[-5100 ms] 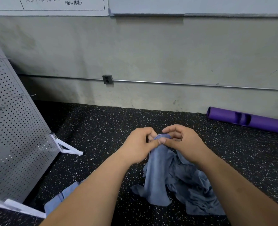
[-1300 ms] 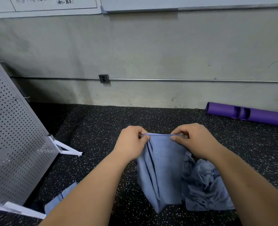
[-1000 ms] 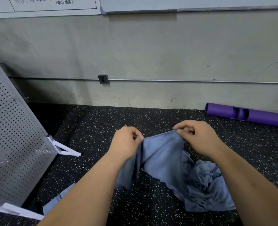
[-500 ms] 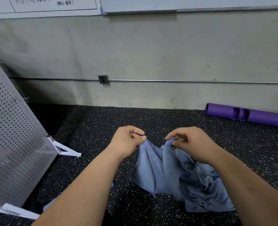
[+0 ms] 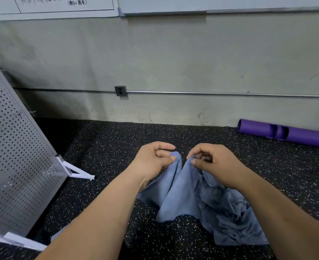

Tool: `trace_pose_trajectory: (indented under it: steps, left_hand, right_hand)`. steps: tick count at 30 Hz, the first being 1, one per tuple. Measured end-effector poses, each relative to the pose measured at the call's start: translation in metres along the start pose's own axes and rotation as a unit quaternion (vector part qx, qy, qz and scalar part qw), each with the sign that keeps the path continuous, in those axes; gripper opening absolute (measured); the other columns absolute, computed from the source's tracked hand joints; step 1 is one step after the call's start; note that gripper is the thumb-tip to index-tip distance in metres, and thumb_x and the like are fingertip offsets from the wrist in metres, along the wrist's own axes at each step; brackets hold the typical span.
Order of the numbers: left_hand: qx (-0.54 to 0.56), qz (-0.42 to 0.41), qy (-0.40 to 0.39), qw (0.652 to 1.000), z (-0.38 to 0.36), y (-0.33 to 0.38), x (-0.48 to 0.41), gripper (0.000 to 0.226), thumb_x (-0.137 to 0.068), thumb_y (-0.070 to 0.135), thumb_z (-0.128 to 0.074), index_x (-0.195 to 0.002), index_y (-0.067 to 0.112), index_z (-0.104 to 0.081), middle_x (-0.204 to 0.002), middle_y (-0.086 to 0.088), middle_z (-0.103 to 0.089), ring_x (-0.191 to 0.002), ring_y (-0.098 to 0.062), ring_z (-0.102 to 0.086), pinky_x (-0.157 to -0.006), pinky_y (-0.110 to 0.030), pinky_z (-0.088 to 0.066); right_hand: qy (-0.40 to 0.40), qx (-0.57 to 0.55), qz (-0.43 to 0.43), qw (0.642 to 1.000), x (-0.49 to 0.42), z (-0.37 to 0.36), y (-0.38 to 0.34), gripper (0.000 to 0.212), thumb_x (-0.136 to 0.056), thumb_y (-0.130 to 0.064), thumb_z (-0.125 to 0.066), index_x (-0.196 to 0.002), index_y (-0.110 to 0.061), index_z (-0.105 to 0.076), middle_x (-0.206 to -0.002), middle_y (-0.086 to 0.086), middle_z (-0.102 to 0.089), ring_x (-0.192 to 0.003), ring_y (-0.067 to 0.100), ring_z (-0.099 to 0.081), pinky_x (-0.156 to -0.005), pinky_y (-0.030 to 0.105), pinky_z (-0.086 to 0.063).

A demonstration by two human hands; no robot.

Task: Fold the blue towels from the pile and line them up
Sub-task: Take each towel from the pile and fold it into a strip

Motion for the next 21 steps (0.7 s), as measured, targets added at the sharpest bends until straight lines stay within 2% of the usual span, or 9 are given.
trace_pose_trajectory:
  steps: [3, 7, 9, 12, 14, 19, 21]
  left_hand:
    - [-0.008, -0.022, -0.014, 1.0, -0.004, 0.001, 0.0, 0.029, -0.093, -0.007, -0.073, -0.116, 0.01, -0.074, -0.094, -0.013, -0.08, -0.081, -0.021, -0.067, -0.084, -0.037, -0.059]
    - [-0.026, -0.045, -0.051, 0.997, -0.011, 0.005, 0.003, 0.03, -0.096, -0.006, -0.07, -0.118, 0.013, -0.073, -0.098, -0.013, -0.08, -0.089, -0.024, -0.069, -0.096, -0.045, -0.059]
    - [-0.032, -0.053, -0.062, 0.996, -0.014, 0.007, 0.005, 0.027, -0.097, -0.003, -0.07, -0.118, 0.013, -0.073, -0.101, -0.015, -0.08, -0.092, -0.025, -0.07, -0.099, -0.044, -0.059]
    - [-0.033, -0.061, -0.069, 0.995, -0.016, 0.012, 0.009, 0.023, -0.097, 0.002, -0.074, -0.119, 0.008, -0.072, -0.1, -0.015, -0.081, -0.087, -0.017, -0.07, -0.088, -0.03, -0.061]
    - [-0.046, -0.072, -0.083, 0.993, -0.018, 0.014, 0.011, 0.029, -0.092, 0.003, -0.079, -0.12, 0.008, -0.071, -0.1, -0.013, -0.081, -0.085, -0.012, -0.07, -0.082, -0.022, -0.056]
    - [-0.081, -0.084, -0.086, 0.989, -0.017, 0.009, 0.008, 0.033, -0.088, 0.0, -0.083, -0.117, 0.01, -0.072, -0.097, -0.012, -0.081, -0.085, -0.015, -0.066, -0.087, -0.026, -0.056]
    - [-0.1, -0.091, -0.072, 0.988, -0.015, 0.008, 0.005, 0.029, -0.091, -0.002, -0.078, -0.116, 0.013, -0.074, -0.092, -0.007, -0.08, -0.081, -0.014, -0.062, -0.082, -0.026, -0.053]
  right_hand:
    - [-0.001, -0.013, 0.01, 1.0, 0.0, -0.007, -0.004, 0.019, -0.091, -0.014, -0.082, -0.093, -0.03, -0.073, -0.084, -0.006, -0.073, -0.078, 0.012, -0.069, -0.074, 0.024, -0.056]
    - [0.031, 0.032, 0.02, 0.999, 0.0, -0.013, -0.005, 0.019, -0.087, -0.021, -0.085, -0.09, -0.031, -0.069, -0.082, -0.008, -0.071, -0.076, 0.013, -0.067, -0.074, 0.033, -0.059]
    - [0.043, 0.047, 0.02, 0.998, 0.0, -0.013, -0.005, 0.021, -0.086, -0.024, -0.087, -0.088, -0.032, -0.068, -0.08, -0.009, -0.069, -0.069, 0.009, -0.063, -0.069, 0.03, -0.057]
    - [0.066, 0.046, 0.01, 0.997, -0.001, -0.011, -0.002, 0.024, -0.082, -0.025, -0.09, -0.086, -0.031, -0.068, -0.075, -0.01, -0.068, -0.062, 0.003, -0.057, -0.063, 0.02, -0.052]
    - [0.079, 0.04, 0.002, 0.996, -0.001, -0.01, -0.001, 0.026, -0.079, -0.025, -0.092, -0.083, -0.03, -0.067, -0.074, -0.008, -0.068, -0.061, 0.002, -0.055, -0.062, 0.021, -0.051]
    - [0.059, 0.017, -0.023, 0.998, -0.002, -0.008, 0.002, 0.023, -0.076, -0.025, -0.095, -0.08, -0.029, -0.073, -0.074, -0.007, -0.072, -0.062, 0.003, -0.06, -0.065, 0.025, -0.056]
    - [0.038, -0.005, -0.023, 0.999, -0.003, -0.007, 0.003, 0.02, -0.079, -0.021, -0.094, -0.082, -0.03, -0.076, -0.076, -0.007, -0.074, -0.064, 0.005, -0.062, -0.068, 0.025, -0.056]
Point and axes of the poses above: each hand's wrist, its own x-axis away from the middle knuckle, its own z-axis out of the back of the hand, y = z × x, the point moved 4 cm from there along -x, towards the middle knuckle
